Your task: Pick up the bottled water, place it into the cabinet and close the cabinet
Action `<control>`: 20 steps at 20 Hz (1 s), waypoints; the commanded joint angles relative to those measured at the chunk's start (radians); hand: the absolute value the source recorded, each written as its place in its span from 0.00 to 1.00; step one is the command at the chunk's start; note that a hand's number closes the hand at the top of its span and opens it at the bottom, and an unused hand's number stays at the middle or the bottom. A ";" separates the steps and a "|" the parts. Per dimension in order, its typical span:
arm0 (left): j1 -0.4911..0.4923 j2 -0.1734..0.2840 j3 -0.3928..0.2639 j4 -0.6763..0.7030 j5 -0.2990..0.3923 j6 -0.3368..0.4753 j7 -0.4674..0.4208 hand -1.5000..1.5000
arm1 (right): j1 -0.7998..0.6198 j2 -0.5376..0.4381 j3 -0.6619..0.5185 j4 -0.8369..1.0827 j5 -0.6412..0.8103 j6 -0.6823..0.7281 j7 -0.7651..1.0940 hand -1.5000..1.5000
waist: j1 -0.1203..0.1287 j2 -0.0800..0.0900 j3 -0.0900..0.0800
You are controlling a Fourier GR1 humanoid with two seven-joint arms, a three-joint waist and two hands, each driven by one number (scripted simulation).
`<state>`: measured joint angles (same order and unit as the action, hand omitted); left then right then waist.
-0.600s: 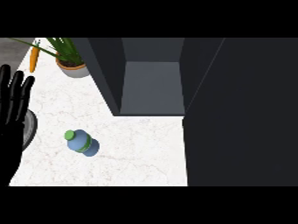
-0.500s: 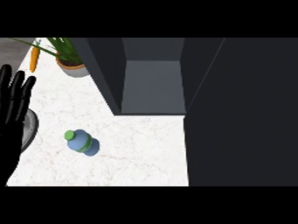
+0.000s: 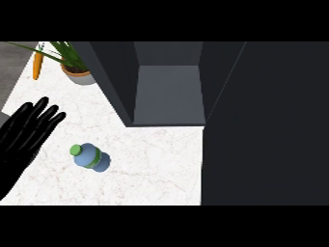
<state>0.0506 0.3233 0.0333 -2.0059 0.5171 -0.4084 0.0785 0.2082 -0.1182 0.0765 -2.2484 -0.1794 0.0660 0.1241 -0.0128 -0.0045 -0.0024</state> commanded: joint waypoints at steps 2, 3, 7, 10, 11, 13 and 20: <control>0.090 0.121 0.094 -0.053 0.235 -0.112 0.112 0.00 | 0.116 -0.030 -0.009 -0.152 -0.081 0.023 0.112 0.00 | 0.014 0.000 0.002; 0.093 0.090 0.071 -0.034 0.187 -0.112 0.084 0.00 | 0.226 0.006 0.090 -0.226 -0.006 0.020 0.093 0.00 | 0.006 0.000 0.002; 0.172 0.112 0.140 -0.055 0.235 -0.185 0.102 0.00 | 0.238 0.017 0.085 -0.234 -0.005 0.026 0.079 0.00 | 0.012 0.002 0.002; 0.153 0.115 0.162 -0.077 0.225 -0.163 0.141 0.00 | 0.316 0.032 0.151 -0.260 0.040 0.036 0.053 0.00 | 0.009 0.002 0.002; 0.147 0.078 0.150 -0.058 0.178 -0.155 0.129 0.00 | 0.202 -0.006 0.024 -0.237 -0.066 0.024 0.130 0.00 | 0.013 0.003 0.002; 0.222 0.044 0.163 -0.035 0.132 -0.235 0.061 0.00 | 0.326 -0.007 0.031 -0.271 -0.072 0.074 0.051 0.00 | 0.009 0.002 0.002; 0.136 0.017 0.180 0.012 0.074 -0.164 0.085 0.00 | 0.504 -0.002 0.130 -0.356 -0.020 0.104 -0.003 0.00 | -0.002 0.000 0.002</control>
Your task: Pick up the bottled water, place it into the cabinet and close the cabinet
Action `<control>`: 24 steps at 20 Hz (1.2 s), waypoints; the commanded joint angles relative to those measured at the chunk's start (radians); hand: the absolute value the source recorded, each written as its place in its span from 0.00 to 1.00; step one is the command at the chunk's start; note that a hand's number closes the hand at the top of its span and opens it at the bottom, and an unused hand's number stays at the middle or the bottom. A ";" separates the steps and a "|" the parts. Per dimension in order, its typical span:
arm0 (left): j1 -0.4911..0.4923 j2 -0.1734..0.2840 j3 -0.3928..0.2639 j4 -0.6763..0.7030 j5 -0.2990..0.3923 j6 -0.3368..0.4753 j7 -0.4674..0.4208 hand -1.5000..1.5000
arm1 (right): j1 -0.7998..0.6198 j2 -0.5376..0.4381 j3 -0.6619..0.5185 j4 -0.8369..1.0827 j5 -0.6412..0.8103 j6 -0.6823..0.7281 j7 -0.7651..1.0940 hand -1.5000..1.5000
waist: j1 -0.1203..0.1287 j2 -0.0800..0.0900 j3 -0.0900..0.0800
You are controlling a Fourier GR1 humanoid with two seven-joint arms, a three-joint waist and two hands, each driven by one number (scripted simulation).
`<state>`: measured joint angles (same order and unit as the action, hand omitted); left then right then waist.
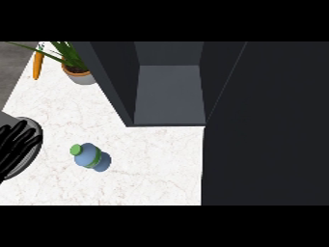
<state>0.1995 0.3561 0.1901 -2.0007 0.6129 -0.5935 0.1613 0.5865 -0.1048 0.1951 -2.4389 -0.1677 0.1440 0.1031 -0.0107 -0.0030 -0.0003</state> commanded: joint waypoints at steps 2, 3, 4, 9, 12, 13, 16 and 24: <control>-0.056 -0.019 0.030 0.100 -0.061 -0.010 -0.017 0.00 | 0.063 -0.001 0.003 -0.078 -0.010 0.022 -0.018 0.00 | 0.000 0.001 0.000; -0.052 -0.027 0.056 0.169 -0.107 -0.042 -0.084 0.00 | 0.139 -0.018 -0.015 -0.128 -0.024 0.038 -0.039 0.00 | -0.008 0.000 0.000; -0.027 -0.050 0.048 0.164 -0.156 -0.051 -0.115 0.00 | 0.100 0.017 0.062 -0.143 0.048 -0.002 -0.013 0.00 | -0.001 0.001 -0.001; -0.127 -0.107 -0.004 0.321 -0.324 -0.018 -0.193 0.00 | 0.183 -0.026 0.006 -0.162 -0.001 0.052 -0.069 0.00 | -0.009 0.001 0.000; -0.146 -0.118 -0.011 0.467 -0.409 -0.064 -0.324 0.00 | 0.175 -0.045 -0.042 -0.136 -0.037 0.068 -0.082 0.00 | -0.008 0.003 -0.001; -0.105 -0.097 0.010 0.465 -0.395 -0.083 -0.331 0.00 | 0.267 -0.019 0.043 -0.161 0.035 0.077 -0.135 0.00 | -0.011 0.000 -0.001; -0.178 -0.144 -0.026 0.609 -0.509 -0.041 -0.434 0.00 | 0.187 -0.040 -0.068 -0.072 -0.058 0.102 -0.166 0.00 | -0.005 0.003 0.000; -0.290 -0.162 -0.022 0.952 -0.668 0.047 -0.711 0.00 | 0.303 -0.037 0.015 -0.189 0.003 0.100 -0.143 0.00 | -0.014 0.006 -0.002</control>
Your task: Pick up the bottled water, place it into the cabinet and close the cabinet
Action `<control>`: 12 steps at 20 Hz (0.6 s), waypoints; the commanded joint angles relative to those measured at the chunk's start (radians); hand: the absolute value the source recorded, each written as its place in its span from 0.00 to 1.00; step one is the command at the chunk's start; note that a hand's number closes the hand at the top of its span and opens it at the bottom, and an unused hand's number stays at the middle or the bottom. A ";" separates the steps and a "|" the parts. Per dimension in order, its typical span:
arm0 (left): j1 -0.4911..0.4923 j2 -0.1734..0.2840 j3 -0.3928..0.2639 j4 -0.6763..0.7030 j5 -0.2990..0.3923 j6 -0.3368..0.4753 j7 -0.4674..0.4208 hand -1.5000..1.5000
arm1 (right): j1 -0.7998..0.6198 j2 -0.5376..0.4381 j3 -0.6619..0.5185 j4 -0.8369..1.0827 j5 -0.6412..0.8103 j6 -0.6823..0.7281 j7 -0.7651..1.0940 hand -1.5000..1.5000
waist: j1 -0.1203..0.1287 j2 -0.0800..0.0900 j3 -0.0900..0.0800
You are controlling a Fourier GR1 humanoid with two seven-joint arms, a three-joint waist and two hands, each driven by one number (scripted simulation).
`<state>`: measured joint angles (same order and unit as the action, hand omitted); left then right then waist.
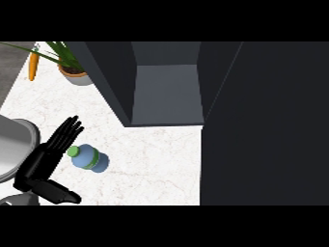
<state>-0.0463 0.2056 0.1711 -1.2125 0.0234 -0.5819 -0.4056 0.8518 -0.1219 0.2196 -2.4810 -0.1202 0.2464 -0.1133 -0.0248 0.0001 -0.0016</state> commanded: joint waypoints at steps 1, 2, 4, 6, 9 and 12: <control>-0.016 -0.011 0.004 0.184 -0.093 0.053 -0.183 0.00 | 0.097 -0.021 -0.020 -0.104 -0.036 0.040 -0.038 0.00 | -0.008 -0.001 0.000; -0.095 -0.004 0.019 0.239 -0.097 0.082 -0.169 0.00 | 0.083 -0.006 0.018 -0.112 -0.025 0.025 -0.012 0.00 | -0.005 0.000 0.000; -0.103 0.028 0.027 0.330 -0.103 0.046 -0.241 0.00 | 0.097 -0.027 0.012 -0.149 -0.036 0.038 0.010 0.00 | -0.003 0.001 -0.001; -0.133 0.007 0.000 0.393 -0.133 0.066 -0.270 0.00 | 0.103 0.006 0.061 -0.136 0.003 0.012 0.003 0.00 | 0.000 0.001 0.000; -0.183 -0.011 -0.015 0.494 -0.124 0.026 -0.300 0.00 | 0.106 -0.020 0.004 -0.105 -0.016 0.034 -0.042 0.00 | -0.006 0.001 0.000; -0.207 0.021 -0.031 0.550 -0.114 -0.062 -0.323 0.00 | 0.144 -0.018 0.034 -0.187 -0.037 0.017 0.011 0.00 | -0.009 0.005 -0.002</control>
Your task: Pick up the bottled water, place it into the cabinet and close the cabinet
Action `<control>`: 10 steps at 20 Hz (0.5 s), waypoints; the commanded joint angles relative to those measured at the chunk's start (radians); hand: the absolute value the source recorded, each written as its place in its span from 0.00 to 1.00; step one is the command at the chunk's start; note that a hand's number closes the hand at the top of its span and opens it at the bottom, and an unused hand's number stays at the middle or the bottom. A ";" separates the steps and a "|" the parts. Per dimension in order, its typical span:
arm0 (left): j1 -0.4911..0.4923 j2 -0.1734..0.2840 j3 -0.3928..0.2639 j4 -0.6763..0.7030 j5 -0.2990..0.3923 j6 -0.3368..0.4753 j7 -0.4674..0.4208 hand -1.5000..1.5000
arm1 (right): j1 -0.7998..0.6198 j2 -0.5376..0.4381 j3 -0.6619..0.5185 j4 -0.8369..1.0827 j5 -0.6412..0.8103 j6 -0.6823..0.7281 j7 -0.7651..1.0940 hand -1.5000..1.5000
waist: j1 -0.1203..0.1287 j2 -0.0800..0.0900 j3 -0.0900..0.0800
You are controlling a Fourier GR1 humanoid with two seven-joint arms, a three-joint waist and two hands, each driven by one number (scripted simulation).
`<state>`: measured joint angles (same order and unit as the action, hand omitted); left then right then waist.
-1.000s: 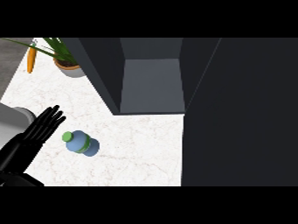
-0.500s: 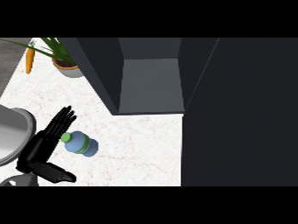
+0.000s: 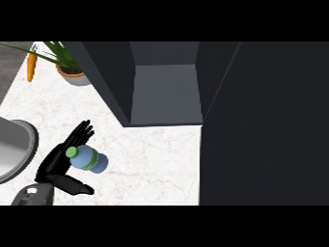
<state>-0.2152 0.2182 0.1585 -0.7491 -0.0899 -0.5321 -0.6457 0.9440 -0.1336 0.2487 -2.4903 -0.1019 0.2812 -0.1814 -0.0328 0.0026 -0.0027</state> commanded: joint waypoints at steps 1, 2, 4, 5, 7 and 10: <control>-0.069 0.038 -0.006 0.159 -0.004 -0.129 -0.118 0.00 | 0.040 -0.018 -0.028 -0.105 -0.055 0.009 0.019 0.00 | -0.010 0.003 -0.001; -0.045 -0.012 -0.039 0.162 -0.031 -0.087 -0.142 0.00 | 0.027 -0.018 -0.049 -0.095 -0.074 0.009 0.014 0.00 | -0.001 0.002 0.000; -0.084 -0.009 -0.043 0.188 -0.027 -0.098 -0.150 0.00 | 0.009 0.009 0.013 -0.110 -0.031 -0.024 0.062 0.00 | 0.006 0.004 -0.001; -0.029 0.000 -0.047 0.196 -0.027 -0.111 -0.193 0.00 | 0.079 -0.021 -0.011 -0.138 -0.056 0.011 0.031 0.00 | 0.000 0.000 -0.001; -0.072 -0.018 -0.035 0.230 -0.010 -0.097 -0.209 0.00 | 0.028 -0.010 -0.038 -0.081 -0.063 0.002 0.012 0.00 | 0.006 0.002 0.000; -0.110 -0.060 -0.023 0.284 0.007 -0.049 -0.197 1.00 | 0.050 0.001 0.018 -0.086 -0.005 0.006 0.001 0.00 | 0.003 0.001 -0.001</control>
<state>-0.2900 0.1951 0.1272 -0.5284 -0.0976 -0.5184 -0.7466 0.9693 -0.1352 0.2408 -2.4846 -0.0918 0.2918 -0.2183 -0.0326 0.0044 -0.0033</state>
